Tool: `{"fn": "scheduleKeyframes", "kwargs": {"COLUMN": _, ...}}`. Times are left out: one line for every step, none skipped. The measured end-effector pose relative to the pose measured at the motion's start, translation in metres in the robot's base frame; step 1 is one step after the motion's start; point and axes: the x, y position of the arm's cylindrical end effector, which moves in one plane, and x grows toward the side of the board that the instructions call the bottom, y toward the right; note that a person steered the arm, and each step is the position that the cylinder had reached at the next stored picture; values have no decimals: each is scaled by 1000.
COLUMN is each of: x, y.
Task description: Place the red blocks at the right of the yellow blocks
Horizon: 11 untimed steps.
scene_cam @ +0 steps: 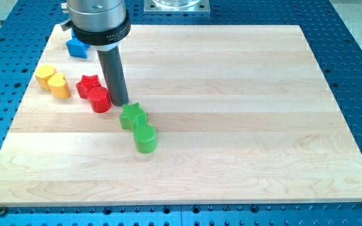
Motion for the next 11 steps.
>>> {"fn": "scheduleKeyframes", "kwargs": {"x": -36, "y": -10}}
{"fn": "scheduleKeyframes", "kwargs": {"x": -39, "y": -9}}
{"fn": "scheduleKeyframes", "kwargs": {"x": -39, "y": -9}}
{"fn": "scheduleKeyframes", "kwargs": {"x": -23, "y": -6}}
{"fn": "scheduleKeyframes", "kwargs": {"x": -22, "y": -5}}
{"fn": "scheduleKeyframes", "kwargs": {"x": -5, "y": -4}}
{"fn": "scheduleKeyframes", "kwargs": {"x": 29, "y": -10}}
{"fn": "scheduleKeyframes", "kwargs": {"x": 54, "y": -38}}
{"fn": "scheduleKeyframes", "kwargs": {"x": 20, "y": -41}}
{"fn": "scheduleKeyframes", "kwargs": {"x": -23, "y": -41}}
{"fn": "scheduleKeyframes", "kwargs": {"x": 53, "y": -60}}
